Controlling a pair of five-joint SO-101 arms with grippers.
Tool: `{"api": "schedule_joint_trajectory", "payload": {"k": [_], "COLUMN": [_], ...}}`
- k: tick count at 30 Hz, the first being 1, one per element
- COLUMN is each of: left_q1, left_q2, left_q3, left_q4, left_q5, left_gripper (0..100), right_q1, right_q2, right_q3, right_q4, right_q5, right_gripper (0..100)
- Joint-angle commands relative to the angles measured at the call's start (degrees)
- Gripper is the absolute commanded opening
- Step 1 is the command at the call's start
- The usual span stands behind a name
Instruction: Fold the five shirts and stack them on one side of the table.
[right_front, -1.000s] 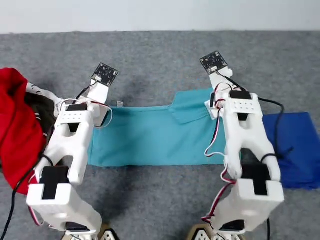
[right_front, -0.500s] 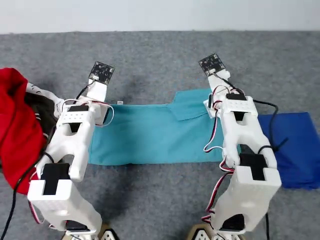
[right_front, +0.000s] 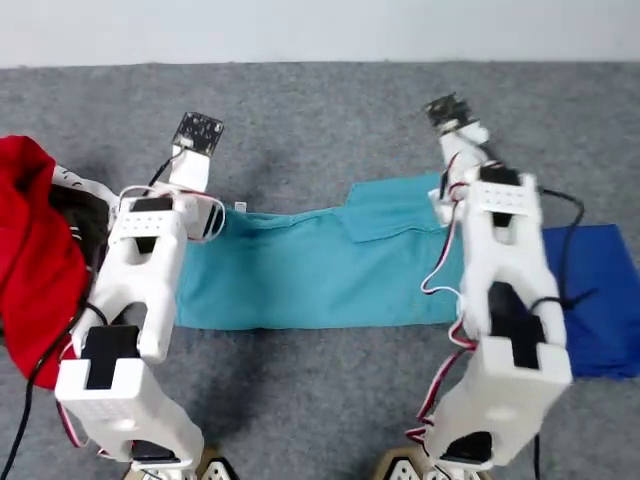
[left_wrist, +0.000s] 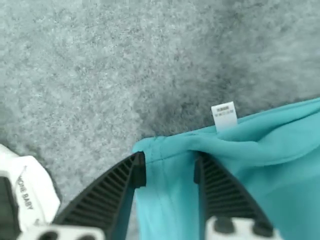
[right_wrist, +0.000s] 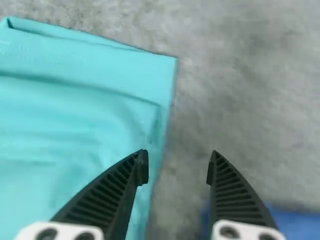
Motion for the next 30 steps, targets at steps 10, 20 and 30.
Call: {"api": "schedule_joint_trajectory", "payload": {"k": [10, 20, 30], "left_q1": [5.1, 5.27, 4.4], "left_q2": [-4.84, -2.9, 0.97], "left_q3": [-23.96, -18.86, -9.27], "left_q4": [36.48, 46.07, 40.7], "left_q5": [0.62, 0.53, 0.18], "left_gripper": [17, 17, 17], "right_q1": [6.29, 4.0, -1.89], "right_q2": [-12.62, -4.18, -4.26], "right_q3": [-8.26, -8.18, 4.84], "right_q4": [23.43, 34.95, 31.96], "right_q5": [-0.62, -2.02, -2.46], "right_gripper": [19.9, 19.8, 19.8]}}
